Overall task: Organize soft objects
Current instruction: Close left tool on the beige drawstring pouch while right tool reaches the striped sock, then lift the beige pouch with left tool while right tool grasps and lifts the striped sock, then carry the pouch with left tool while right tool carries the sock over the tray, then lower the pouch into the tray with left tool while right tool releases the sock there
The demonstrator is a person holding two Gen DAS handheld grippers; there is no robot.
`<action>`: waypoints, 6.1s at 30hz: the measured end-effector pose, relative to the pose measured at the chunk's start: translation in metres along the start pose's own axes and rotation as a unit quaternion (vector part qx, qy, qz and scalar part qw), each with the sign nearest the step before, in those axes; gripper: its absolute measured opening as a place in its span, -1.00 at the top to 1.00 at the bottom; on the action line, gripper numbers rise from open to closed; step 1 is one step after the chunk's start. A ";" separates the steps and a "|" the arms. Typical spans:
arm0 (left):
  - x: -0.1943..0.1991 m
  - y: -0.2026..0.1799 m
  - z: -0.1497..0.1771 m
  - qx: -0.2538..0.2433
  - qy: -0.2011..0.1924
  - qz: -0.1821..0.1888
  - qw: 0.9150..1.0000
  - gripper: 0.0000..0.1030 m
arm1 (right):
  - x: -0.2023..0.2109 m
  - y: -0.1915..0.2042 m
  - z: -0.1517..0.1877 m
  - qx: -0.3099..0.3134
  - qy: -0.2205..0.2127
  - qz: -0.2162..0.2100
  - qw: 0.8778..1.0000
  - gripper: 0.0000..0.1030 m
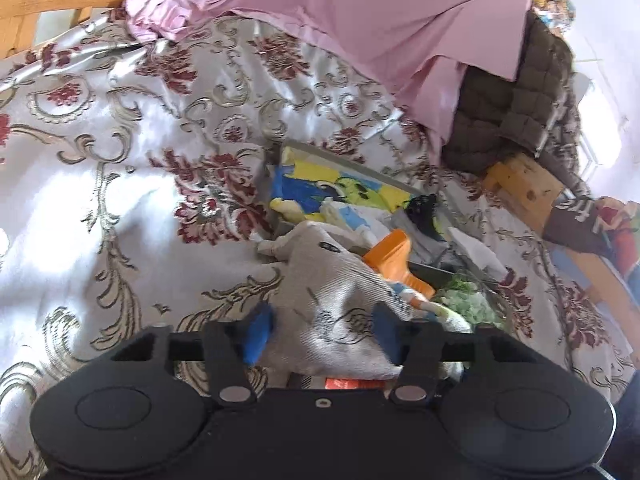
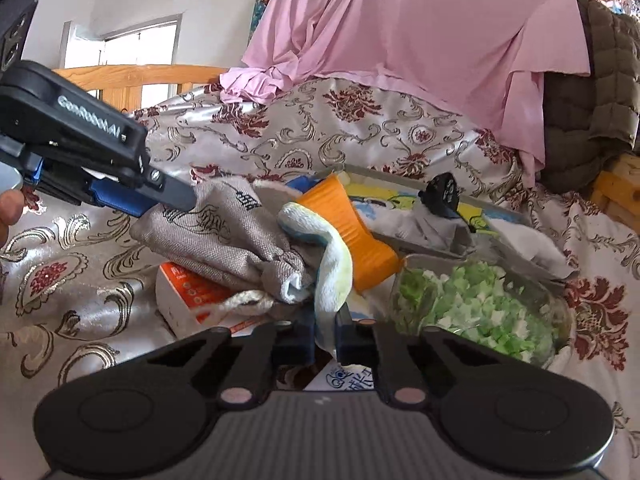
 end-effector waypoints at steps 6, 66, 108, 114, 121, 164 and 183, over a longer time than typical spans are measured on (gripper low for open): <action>0.010 0.002 -0.001 0.033 0.017 -0.036 0.999 0.59 | 0.022 -0.003 -0.006 -0.015 -0.012 0.006 1.000 0.85; 0.003 -0.048 0.077 -0.091 0.103 0.049 0.989 0.72 | 0.006 -0.013 0.001 -0.086 0.008 -0.071 0.994 0.83; 0.117 -0.074 0.023 -0.036 -0.065 -0.043 0.996 0.86 | 0.129 -0.015 -0.047 0.009 -0.172 0.042 0.984 0.85; 0.110 -0.081 0.010 -0.031 -0.074 -0.033 0.996 0.86 | 0.137 -0.027 -0.055 0.003 -0.198 0.049 0.979 0.85; 0.084 -0.090 -0.035 -0.017 -0.094 -0.014 0.995 0.86 | 0.125 -0.072 -0.083 -0.029 -0.218 0.045 0.974 0.85; -0.168 -0.104 -0.094 -0.043 0.052 -0.056 0.996 0.60 | -0.073 -0.206 -0.086 -0.177 -0.017 0.053 0.983 0.34; -0.031 -0.111 -0.076 -0.071 -0.072 -0.045 0.994 -0.51 | 0.062 -0.145 -0.099 -0.166 -0.109 0.065 0.978 -0.87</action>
Point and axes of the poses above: each gripper's, at about its wrist camera, not at the fingertips, and x roughly against the way its jaws point, y to its left, z to its underside, the point moved 2 cm from there along -x, roughly the way its jaws point, and after that the axes turned 13 degrees about -z, right-handed, at the moved point
